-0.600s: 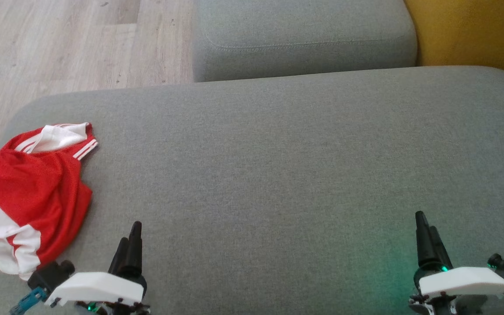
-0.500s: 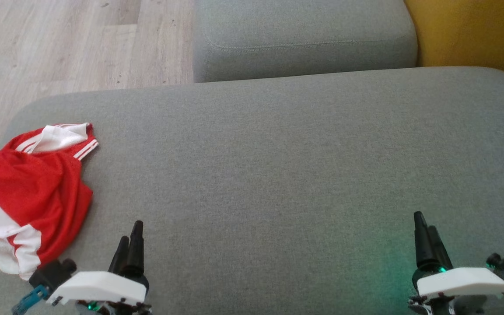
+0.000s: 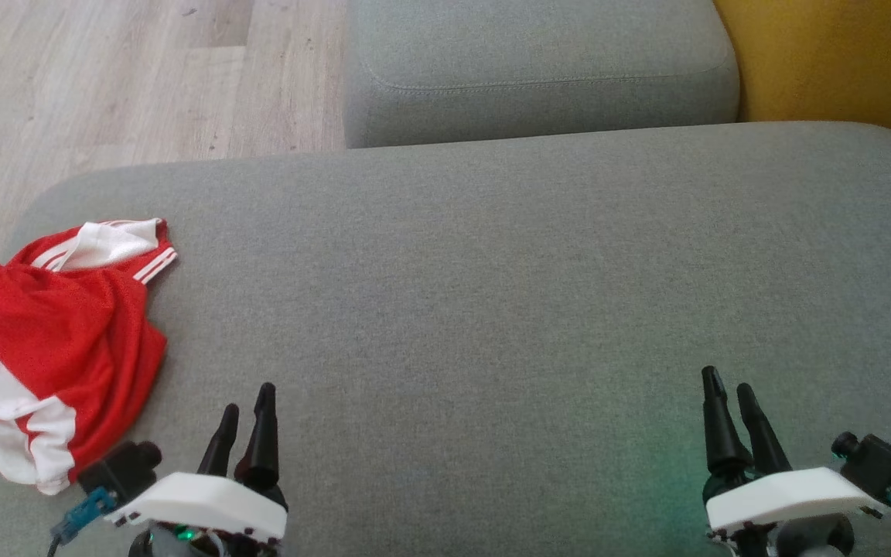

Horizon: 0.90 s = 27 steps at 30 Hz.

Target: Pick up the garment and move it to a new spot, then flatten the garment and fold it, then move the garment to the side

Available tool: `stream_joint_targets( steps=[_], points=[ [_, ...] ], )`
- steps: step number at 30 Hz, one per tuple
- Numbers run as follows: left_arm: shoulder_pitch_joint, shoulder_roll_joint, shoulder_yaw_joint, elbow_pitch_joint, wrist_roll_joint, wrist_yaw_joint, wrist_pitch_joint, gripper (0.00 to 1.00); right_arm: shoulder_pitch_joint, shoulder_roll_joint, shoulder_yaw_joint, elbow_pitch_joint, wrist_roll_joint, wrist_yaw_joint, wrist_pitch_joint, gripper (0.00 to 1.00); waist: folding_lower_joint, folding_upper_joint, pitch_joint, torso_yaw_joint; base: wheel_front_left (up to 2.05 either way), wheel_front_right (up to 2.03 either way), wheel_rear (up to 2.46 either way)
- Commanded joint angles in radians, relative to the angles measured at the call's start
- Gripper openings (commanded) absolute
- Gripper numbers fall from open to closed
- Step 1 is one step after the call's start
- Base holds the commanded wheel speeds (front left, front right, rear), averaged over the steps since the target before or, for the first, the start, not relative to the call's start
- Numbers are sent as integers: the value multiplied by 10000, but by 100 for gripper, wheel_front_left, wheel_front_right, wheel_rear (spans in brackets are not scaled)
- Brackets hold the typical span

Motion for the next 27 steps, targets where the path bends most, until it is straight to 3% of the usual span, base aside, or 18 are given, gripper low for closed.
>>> stream_joint_targets(
  steps=[1, 27],
  points=[
    [-347, 122, 99, -425, 384, 74, -141, 100, -291, -144, 212, -429, -393, -4, -157, 100, 0, 0, 3, 5, 0, 0, 0],
    [-365, 262, -319, -1056, 3543, 606, -871, 100, -230, -86, 334, -1034, -3782, -6, -894, 100, 0, 0, -111, 109, 0, 0, 0]
  ],
)
